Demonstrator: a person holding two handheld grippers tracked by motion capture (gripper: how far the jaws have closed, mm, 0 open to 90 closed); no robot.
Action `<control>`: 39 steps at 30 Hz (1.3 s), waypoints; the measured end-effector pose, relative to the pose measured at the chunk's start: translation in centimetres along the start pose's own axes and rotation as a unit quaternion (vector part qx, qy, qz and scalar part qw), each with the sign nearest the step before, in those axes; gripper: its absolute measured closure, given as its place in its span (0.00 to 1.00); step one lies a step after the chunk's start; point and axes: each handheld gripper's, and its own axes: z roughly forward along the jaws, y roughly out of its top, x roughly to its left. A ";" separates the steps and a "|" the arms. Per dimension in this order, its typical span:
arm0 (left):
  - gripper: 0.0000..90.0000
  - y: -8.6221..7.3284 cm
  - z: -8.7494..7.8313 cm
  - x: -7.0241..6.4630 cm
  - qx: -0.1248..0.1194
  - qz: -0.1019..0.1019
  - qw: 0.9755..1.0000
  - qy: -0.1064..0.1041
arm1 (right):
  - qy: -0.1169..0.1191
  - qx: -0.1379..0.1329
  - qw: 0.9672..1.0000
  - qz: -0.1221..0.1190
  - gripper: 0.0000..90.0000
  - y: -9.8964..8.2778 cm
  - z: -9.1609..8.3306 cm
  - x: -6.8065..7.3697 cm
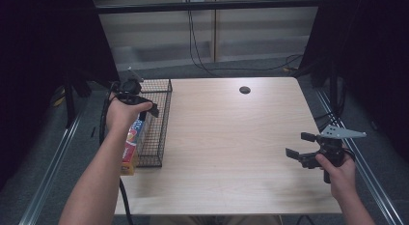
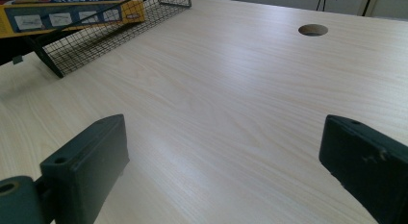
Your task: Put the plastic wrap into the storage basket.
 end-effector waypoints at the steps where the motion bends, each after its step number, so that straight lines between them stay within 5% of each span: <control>1: 0.26 0.0 -0.1 -0.5 -0.007 0.009 1.000 -0.009 | 0.000 0.000 1.000 0.000 0.03 0.0 0.0 0.0; 8: 0.25 -0.3 -0.2 -1.6 -0.012 0.041 0.999 -0.018 | 0.001 0.003 1.000 -0.002 0.03 0.0 0.1 0.1; 15: 0.23 -0.8 0.1 -2.6 -0.023 0.053 0.998 -0.033 | 0.001 0.005 1.000 -0.006 0.03 0.0 0.2 0.2; 26: 0.19 -1.5 0.4 -4.3 -0.037 0.092 0.993 -0.064 | 0.003 0.007 1.000 -0.005 0.03 0.0 0.2 0.3; 30: 0.19 -1.7 0.7 -4.5 -0.037 0.091 0.993 -0.068 | 0.002 0.007 1.000 -0.006 0.03 0.0 0.2 0.3; 39: 0.17 -2.7 1.2 -5.5 -0.051 0.121 0.988 -0.084 | 0.004 0.009 1.000 -0.008 0.03 -0.1 0.2 0.4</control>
